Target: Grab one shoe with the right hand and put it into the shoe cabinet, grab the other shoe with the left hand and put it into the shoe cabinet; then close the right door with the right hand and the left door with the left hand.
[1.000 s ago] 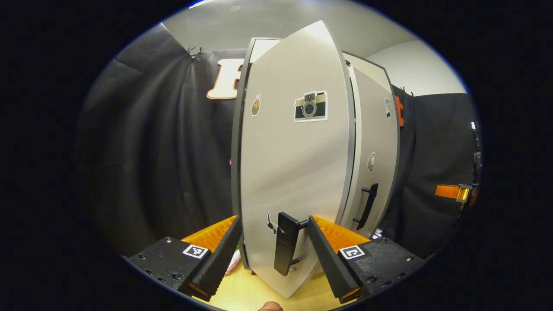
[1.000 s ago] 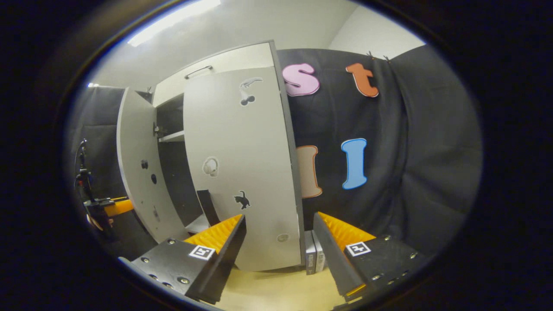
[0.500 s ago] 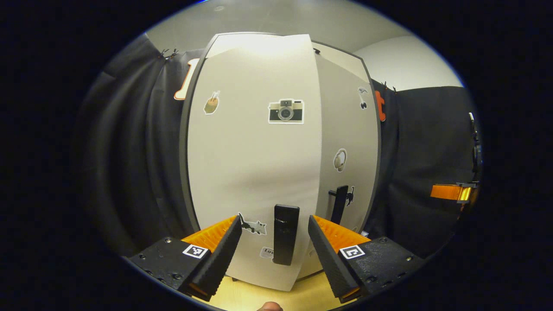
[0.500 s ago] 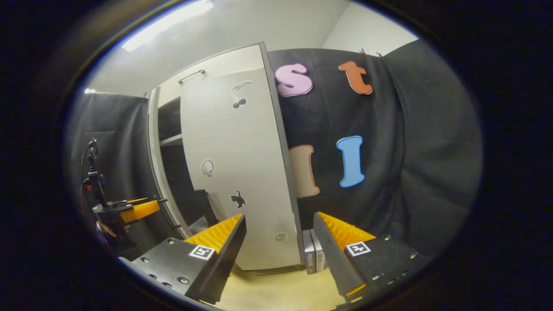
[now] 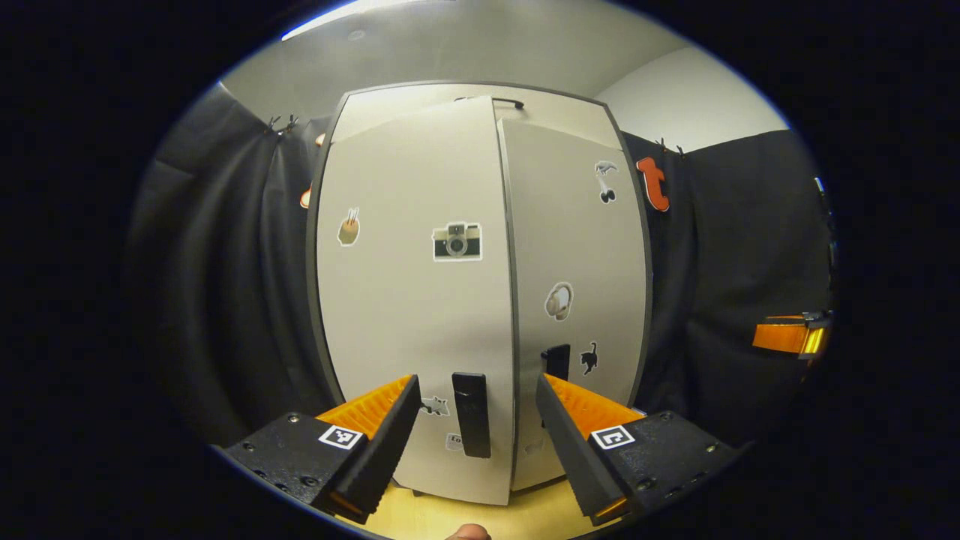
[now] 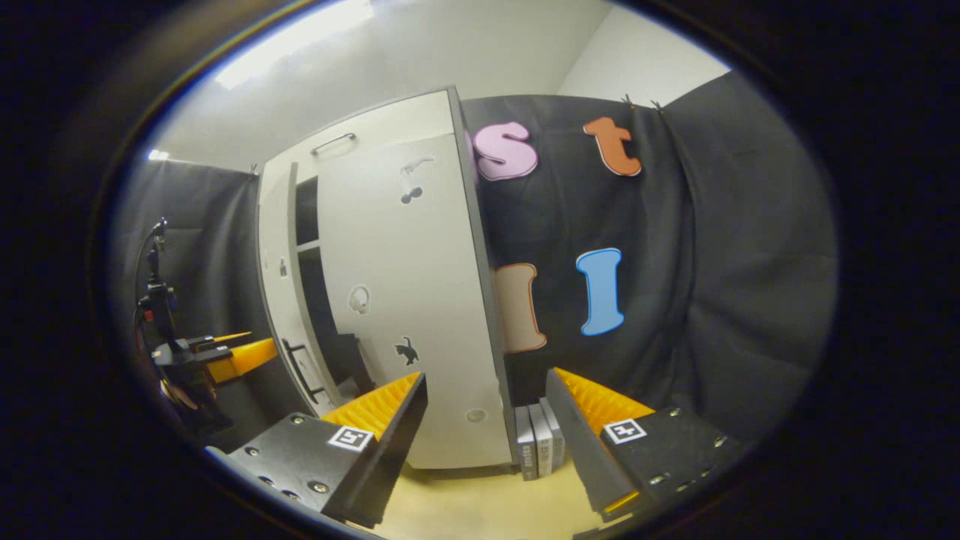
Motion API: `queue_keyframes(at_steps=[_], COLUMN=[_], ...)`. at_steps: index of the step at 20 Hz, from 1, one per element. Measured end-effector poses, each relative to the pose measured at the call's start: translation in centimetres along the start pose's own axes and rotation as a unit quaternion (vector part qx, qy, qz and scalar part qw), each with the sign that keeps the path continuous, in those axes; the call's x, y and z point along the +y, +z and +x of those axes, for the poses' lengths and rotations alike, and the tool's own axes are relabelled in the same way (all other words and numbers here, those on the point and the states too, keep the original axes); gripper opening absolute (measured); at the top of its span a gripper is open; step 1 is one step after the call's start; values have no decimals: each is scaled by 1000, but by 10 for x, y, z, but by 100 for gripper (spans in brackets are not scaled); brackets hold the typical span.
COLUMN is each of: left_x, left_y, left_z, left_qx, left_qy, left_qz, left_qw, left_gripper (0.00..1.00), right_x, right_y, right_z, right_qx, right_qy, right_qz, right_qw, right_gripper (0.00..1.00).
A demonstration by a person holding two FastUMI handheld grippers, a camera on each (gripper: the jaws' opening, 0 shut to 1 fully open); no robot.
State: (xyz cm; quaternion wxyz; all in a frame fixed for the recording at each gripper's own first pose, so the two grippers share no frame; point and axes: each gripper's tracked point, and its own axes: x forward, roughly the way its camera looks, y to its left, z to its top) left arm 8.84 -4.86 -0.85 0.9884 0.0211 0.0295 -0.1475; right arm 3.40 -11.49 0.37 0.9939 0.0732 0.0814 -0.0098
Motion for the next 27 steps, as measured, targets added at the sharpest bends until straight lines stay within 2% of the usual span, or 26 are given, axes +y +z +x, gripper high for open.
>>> queue_keyframes(at_steps=[2, 3, 7, 9, 14, 17, 20, 21, 22, 23, 26, 27], left_x=[-6, -8, -16, -19, -19, -20, -12, -9, -10, -11, -13, -11], left_y=[14, 20, 37, 39, 35, 30, 32, 37, 42, 48, 64, 73], left_z=[-12, -18, -40, -46, -54, -60, -71, -77, -82, -86, -95, -98], left_qx=[-9, -11, -24, -25, -19, -11, -13, -19, -27, -34, -43, -50], left_qy=[1, 2, 7, 10, 16, 20, 44, 53, 57, 56, 55, 60], left_qz=[0, -3, -8, -5, -4, -6, -10, -9, -8, -8, -13, -13], left_qw=[1000, 1000, 1000, 1000, 1000, 1000, 999, 998, 998, 998, 998, 997], left_gripper=[95, 92, 92, 97, 94, 95, 95, 92, 94, 92, 97, 92], right_x=[11, 18, 37, 44, 52, 54, 54, 55, 55, 57, 68, 73], right_y=[10, 16, 29, 30, 25, 27, 35, 41, 46, 53, 80, 91], right_z=[-4, -7, -15, -16, -20, -24, -28, -30, -32, -34, -38, -40], right_qx=[-10, -17, -33, -35, -32, -34, -48, -59, -68, -77, -103, -116], right_qy=[13, 21, 40, 48, 62, 63, 50, 44, 36, 32, 24, 24], right_qz=[-8, -12, -27, -36, -49, -55, -57, -56, -57, -60, -61, -56], right_qw=[1000, 1000, 998, 998, 996, 996, 996, 996, 995, 995, 993, 991], right_gripper=[95, 95, 96, 95, 96, 96, 95, 95, 95, 96, 97, 97])
